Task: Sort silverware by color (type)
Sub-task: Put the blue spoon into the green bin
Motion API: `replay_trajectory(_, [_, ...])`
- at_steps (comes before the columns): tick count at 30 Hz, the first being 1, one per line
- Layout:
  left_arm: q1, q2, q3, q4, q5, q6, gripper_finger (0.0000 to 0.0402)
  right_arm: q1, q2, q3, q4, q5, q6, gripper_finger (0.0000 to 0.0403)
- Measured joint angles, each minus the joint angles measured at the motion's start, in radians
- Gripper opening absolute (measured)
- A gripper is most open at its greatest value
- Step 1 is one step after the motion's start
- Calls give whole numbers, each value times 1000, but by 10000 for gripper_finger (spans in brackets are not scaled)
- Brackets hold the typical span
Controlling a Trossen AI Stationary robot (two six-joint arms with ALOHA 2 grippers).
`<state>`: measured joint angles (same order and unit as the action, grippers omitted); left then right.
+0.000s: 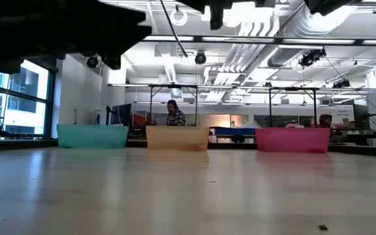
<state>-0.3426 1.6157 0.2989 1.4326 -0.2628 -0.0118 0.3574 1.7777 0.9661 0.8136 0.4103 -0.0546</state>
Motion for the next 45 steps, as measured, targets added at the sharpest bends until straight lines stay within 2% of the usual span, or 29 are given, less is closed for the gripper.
replay_trajectory(6, [0, 0, 58, -6, 70, 25, 164, -23, 0, 0, 83, -74, -33, 0])
replay_trajectory(16, [2, 0, 184, -110, 63, 128, 165, -25, 0, 0, 120, -105, -57, 0])
replay_trajectory(20, [2, 0, 194, -125, 59, 146, 130, -24, 0, 0, 138, -104, -59, 0])
replay_trajectory(26, [3, 0, 194, -123, 58, 156, 21, -24, 0, 0, 133, -103, -90, 0])
replay_trajectory(27, [6, 0, 194, -124, 56, 153, 13, -24, 0, 0, 131, -94, -93, 0])
replay_trajectory(31, [25, -28, 194, -179, 21, 117, 13, -23, -1, 2, 114, 23, -94, 0])
replay_trajectory(36, [68, -105, 195, -351, -52, 63, 8, -24, -11, 2, 73, 160, -146, 5])
replay_trajectory(41, [125, -222, 195, -583, -94, -1, 8, -21, -93, 2, -96, 313, -149, 43])
replay_trajectory(45, [194, -345, 195, -862, -164, -16, 8, -21, -175, 2, -325, 439, -151, 62])
